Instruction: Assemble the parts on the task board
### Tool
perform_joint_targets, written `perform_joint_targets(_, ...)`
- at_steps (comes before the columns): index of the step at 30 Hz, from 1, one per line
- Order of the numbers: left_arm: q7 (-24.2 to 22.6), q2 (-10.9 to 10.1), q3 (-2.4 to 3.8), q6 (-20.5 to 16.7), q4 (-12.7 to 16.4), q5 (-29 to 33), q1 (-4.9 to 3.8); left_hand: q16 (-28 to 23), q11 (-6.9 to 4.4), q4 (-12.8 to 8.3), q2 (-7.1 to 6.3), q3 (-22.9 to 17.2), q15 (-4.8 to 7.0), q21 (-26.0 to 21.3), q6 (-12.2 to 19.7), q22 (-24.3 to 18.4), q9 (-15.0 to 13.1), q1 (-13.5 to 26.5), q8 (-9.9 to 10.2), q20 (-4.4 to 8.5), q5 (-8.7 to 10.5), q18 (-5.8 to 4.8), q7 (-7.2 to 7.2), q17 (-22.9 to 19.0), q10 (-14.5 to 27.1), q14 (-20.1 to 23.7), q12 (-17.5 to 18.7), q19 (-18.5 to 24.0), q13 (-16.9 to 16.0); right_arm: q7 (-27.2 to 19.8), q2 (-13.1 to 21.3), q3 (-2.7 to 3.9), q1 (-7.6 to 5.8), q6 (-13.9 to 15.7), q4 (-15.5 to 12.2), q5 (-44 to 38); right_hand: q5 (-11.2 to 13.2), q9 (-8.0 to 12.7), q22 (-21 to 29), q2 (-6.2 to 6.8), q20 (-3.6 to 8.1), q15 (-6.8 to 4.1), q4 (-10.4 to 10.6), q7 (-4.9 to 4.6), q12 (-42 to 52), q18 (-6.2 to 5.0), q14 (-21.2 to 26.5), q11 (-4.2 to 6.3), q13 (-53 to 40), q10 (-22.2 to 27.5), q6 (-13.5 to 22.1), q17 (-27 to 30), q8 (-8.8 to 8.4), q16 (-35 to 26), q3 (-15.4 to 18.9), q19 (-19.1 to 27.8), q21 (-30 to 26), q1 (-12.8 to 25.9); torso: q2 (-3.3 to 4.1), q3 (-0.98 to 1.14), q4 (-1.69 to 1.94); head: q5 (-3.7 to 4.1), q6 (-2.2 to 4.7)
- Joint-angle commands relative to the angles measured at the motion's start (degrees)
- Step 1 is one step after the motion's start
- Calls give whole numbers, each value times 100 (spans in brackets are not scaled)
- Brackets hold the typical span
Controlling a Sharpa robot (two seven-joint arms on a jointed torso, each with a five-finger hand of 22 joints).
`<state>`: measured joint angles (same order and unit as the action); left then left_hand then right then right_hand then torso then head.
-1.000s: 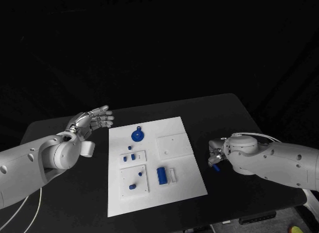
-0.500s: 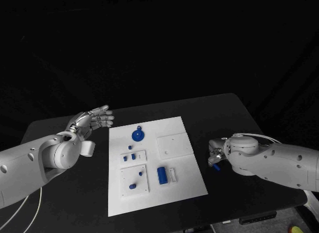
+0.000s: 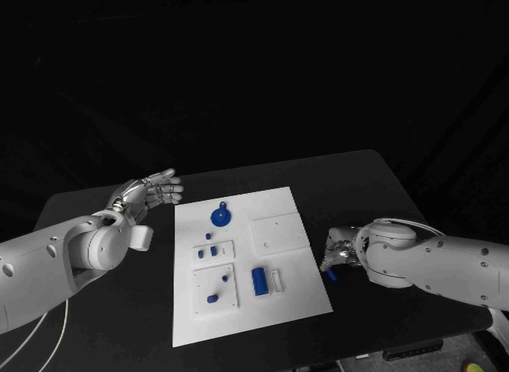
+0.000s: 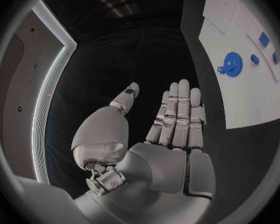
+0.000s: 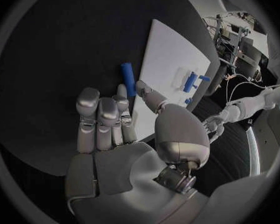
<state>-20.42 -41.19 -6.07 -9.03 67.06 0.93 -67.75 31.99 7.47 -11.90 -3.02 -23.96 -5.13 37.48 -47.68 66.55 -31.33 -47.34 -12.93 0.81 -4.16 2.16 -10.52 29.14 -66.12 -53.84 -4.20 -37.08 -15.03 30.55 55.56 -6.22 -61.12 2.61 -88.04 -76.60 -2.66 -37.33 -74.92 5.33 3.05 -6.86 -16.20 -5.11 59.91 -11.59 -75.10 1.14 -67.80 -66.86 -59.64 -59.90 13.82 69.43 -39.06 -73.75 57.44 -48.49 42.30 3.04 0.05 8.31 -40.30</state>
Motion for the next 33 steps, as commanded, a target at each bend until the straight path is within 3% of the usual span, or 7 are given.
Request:
perform_joint_targets(1, -31, 33, 3, 85, -7, 22, -4, -35, -9, 22, 26, -6, -11, -26, 48, 9, 10, 28, -26, -33, 12, 80, 9, 7, 48, -27, 6, 13, 10, -184, 41, 5, -247, -153, -97, 653, -13, 60, -91, -1, -3, -29, 29, 12, 24, -341, -18, 19, 4, -29, -43, -12, 52, -7, -13, -21, 26, 78, -1, 4, 2, -70, -33)
perform_joint_targets(8, -29, 52, 3, 98, -7, 21, -4, -39, -9, 36, 45, -10, -11, -29, 48, 12, 11, 38, -30, -33, 11, 79, 10, 14, 48, -30, 6, 11, 10, -203, 109, 6, -528, -118, -424, 999, -14, 68, -89, 13, 4, -36, 44, 17, 20, -341, -17, 24, 4, -33, -56, -17, 50, -2, -9, -28, 30, 121, -1, 0, 1, -60, -10)
perform_joint_targets(16, -27, 46, 3, 99, -8, 21, -4, -42, -9, 34, 45, -12, -11, -30, 48, 14, 11, 34, -31, -33, 13, 80, 10, 17, 49, -29, 6, 12, 11, -207, 50, 5, -547, -154, -509, 1162, -14, 73, -88, 20, 9, -39, 53, 19, 17, -341, -16, 27, 3, -33, -60, -19, 49, -1, -8, -30, 30, 141, -1, -1, 5, -86, -18)
perform_joint_targets(21, -22, 41, 3, 105, 0, 21, -4, -44, -9, 32, 46, -13, -11, -31, 48, 15, 12, 31, -32, -33, 14, 80, 11, 19, 49, -29, 6, 13, 11, -68, 40, 3, -548, -530, -389, 814, -14, 78, -86, 27, 13, -42, 61, 20, 13, -341, -14, 27, 3, -30, -57, -21, 44, -1, -6, -29, 29, 161, -1, -12, 3, -72, -25)
perform_joint_targets(27, -15, 41, 3, 101, 1, 21, -5, -45, -9, 30, 45, -14, -10, -31, 48, 16, 12, 29, -34, -33, 16, 80, 11, 22, 49, -30, 5, 13, 11, -17, 89, -17, -547, -744, -311, 253, -14, 98, -83, 111, 21, -39, 66, 11, -3, -341, -4, 21, -1, -6, -28, -20, 18, -12, 23, -13, 21, 229, -1, -6, -5, -77, -12)
perform_joint_targets(30, -15, 36, 3, 111, 12, 21, -5, -46, -10, 29, 48, -17, -10, -32, 47, 18, 12, 24, -35, -32, 15, 81, 12, 25, 48, -31, 5, 13, 11, -29, 87, -90, -545, -684, -295, 61, -14, 111, -79, 242, 28, -34, 57, 2, -16, -341, 3, 13, -4, 17, -2, -17, 0, -23, 29, 1, 10, 244, -3, -9, -5, -68, -1)
perform_joint_targets(33, -17, 27, 3, 109, 12, 21, -5, -47, -10, 28, 47, -18, -10, -32, 47, 18, 12, 22, -36, -32, 16, 81, 12, 26, 48, -31, 5, 13, 11, -48, 80, -142, -501, -652, -266, -438, -13, 146, -62, 532, 43, -5, 158, -40, -43, -341, 19, -26, -10, 70, 132, -10, -76, -50, -34, 16, -21, 246, 1, 0, -9, -73, -4)
